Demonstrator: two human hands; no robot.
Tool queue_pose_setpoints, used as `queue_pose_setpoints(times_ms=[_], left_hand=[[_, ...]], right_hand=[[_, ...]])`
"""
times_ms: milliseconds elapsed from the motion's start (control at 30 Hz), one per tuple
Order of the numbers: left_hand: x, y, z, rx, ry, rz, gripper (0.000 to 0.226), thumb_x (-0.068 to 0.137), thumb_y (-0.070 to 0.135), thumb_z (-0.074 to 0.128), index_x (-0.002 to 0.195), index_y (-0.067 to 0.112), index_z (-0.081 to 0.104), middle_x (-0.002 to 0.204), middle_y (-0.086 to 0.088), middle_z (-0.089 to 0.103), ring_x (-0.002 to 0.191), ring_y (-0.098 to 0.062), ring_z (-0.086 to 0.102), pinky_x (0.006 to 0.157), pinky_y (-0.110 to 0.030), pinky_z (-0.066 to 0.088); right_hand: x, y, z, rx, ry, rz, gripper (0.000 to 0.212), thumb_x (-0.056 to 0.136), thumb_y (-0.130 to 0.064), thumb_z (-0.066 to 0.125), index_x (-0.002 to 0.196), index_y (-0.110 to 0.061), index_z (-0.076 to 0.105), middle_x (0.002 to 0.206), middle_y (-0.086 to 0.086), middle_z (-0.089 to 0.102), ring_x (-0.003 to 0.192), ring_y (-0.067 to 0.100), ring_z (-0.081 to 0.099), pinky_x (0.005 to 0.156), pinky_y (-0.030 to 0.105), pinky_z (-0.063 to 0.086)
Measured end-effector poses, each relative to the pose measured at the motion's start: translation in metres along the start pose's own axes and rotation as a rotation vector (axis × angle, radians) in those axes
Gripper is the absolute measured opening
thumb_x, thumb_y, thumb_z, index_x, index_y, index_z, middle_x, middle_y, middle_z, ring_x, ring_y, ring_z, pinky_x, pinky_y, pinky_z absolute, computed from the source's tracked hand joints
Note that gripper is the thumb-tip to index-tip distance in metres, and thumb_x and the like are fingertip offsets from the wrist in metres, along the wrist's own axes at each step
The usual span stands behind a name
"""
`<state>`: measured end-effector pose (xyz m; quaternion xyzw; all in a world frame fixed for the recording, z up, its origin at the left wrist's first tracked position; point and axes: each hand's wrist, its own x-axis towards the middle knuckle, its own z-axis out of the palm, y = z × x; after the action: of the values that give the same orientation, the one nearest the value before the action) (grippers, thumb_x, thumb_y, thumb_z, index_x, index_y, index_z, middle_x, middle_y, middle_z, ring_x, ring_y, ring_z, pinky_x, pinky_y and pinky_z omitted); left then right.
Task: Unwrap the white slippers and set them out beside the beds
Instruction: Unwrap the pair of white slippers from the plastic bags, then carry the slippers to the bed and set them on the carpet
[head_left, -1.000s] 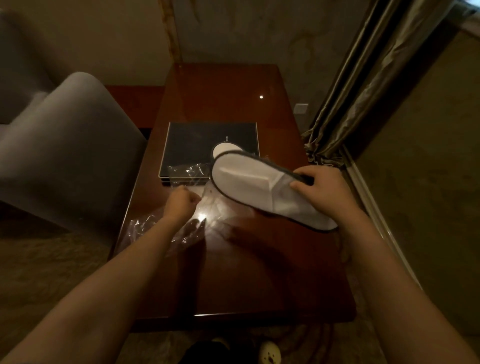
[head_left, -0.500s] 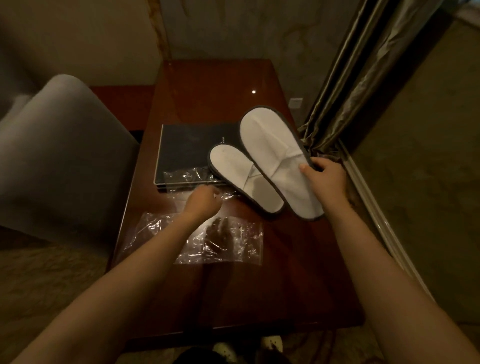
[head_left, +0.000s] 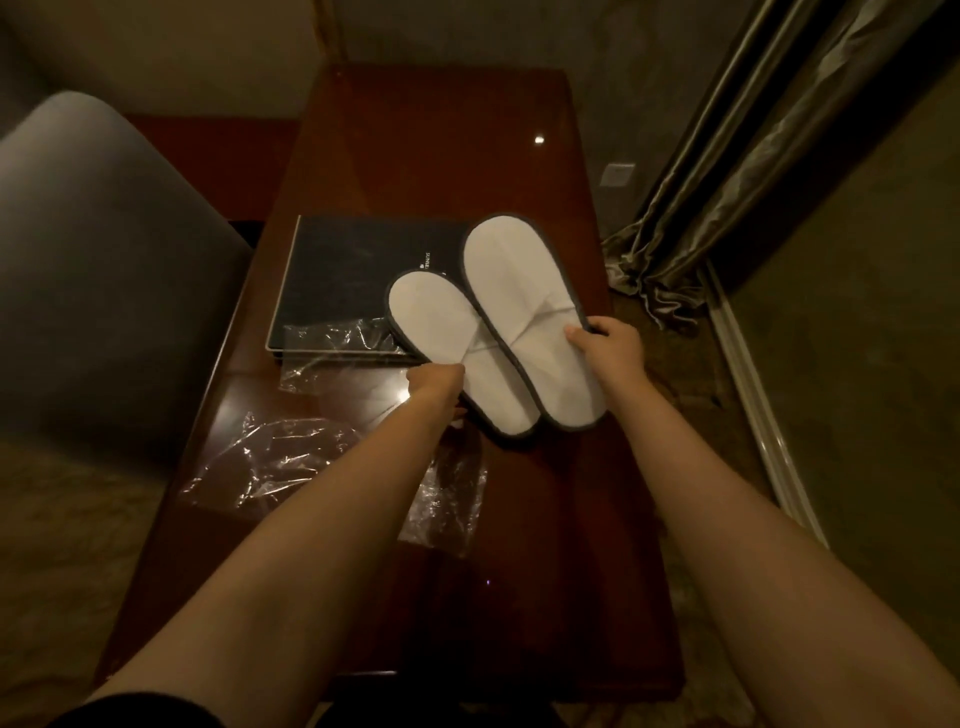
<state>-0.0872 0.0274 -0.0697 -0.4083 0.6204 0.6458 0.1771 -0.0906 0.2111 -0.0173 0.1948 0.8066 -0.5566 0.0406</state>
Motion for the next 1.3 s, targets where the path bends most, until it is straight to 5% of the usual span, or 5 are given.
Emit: queue_pose_setpoints(times_ms=[367, 600, 700, 1067, 1300], left_hand=[[-0.003, -0.002, 0.005, -0.222, 0.164, 0.154, 0.038, 0.087, 0.010, 0.054, 0.123, 0.002, 0.048, 0.122, -0.018, 0.059, 0.109, -0.033, 0.059, 0.095, -0.045, 0.050], [-0.050, 0.019, -0.050, -0.435, 0.110, 0.257, 0.041, 0.091, 0.010, 0.047, 0.131, 0.008, 0.039, 0.115, -0.014, 0.059, 0.094, -0.027, 0.060, 0.079, -0.044, 0.054], [-0.073, 0.023, -0.089, -0.487, 0.139, 0.353, 0.040, 0.090, 0.011, 0.050, 0.129, 0.009, 0.041, 0.108, -0.012, 0.061, 0.087, -0.023, 0.061, 0.072, -0.039, 0.055], [-0.125, -0.031, -0.305, -0.674, 0.466, 0.549, 0.040, 0.094, 0.023, 0.049, 0.131, 0.013, 0.040, 0.120, -0.012, 0.058, 0.105, -0.028, 0.061, 0.090, -0.047, 0.053], [-0.150, -0.089, -0.455, -0.713, 0.637, 0.602, 0.023, 0.095, 0.020, 0.047, 0.116, 0.014, 0.046, 0.112, -0.008, 0.061, 0.096, -0.021, 0.062, 0.079, -0.035, 0.054]], right_hand=[[0.013, 0.013, 0.006, 0.157, -0.086, 0.058, 0.002, 0.084, -0.022, 0.064, 0.085, -0.022, 0.063, 0.082, -0.005, 0.062, 0.073, 0.011, 0.057, 0.073, 0.033, 0.051], [-0.003, -0.042, 0.026, 0.376, -0.196, 0.020, 0.008, 0.083, -0.017, 0.065, 0.092, -0.017, 0.066, 0.090, 0.003, 0.069, 0.079, 0.016, 0.066, 0.066, 0.028, 0.056], [-0.020, -0.072, 0.047, 0.420, -0.250, -0.011, 0.007, 0.084, -0.018, 0.064, 0.090, -0.018, 0.065, 0.084, -0.003, 0.068, 0.074, 0.012, 0.065, 0.053, 0.022, 0.051], [-0.165, -0.119, 0.222, 0.348, -0.565, -0.107, 0.019, 0.086, -0.015, 0.061, 0.104, -0.009, 0.063, 0.100, 0.008, 0.065, 0.088, 0.020, 0.061, 0.072, 0.029, 0.051], [-0.287, -0.117, 0.349, 0.359, -0.722, -0.120, 0.027, 0.085, -0.015, 0.063, 0.108, -0.002, 0.063, 0.090, 0.007, 0.066, 0.081, 0.018, 0.062, 0.078, 0.034, 0.052]])
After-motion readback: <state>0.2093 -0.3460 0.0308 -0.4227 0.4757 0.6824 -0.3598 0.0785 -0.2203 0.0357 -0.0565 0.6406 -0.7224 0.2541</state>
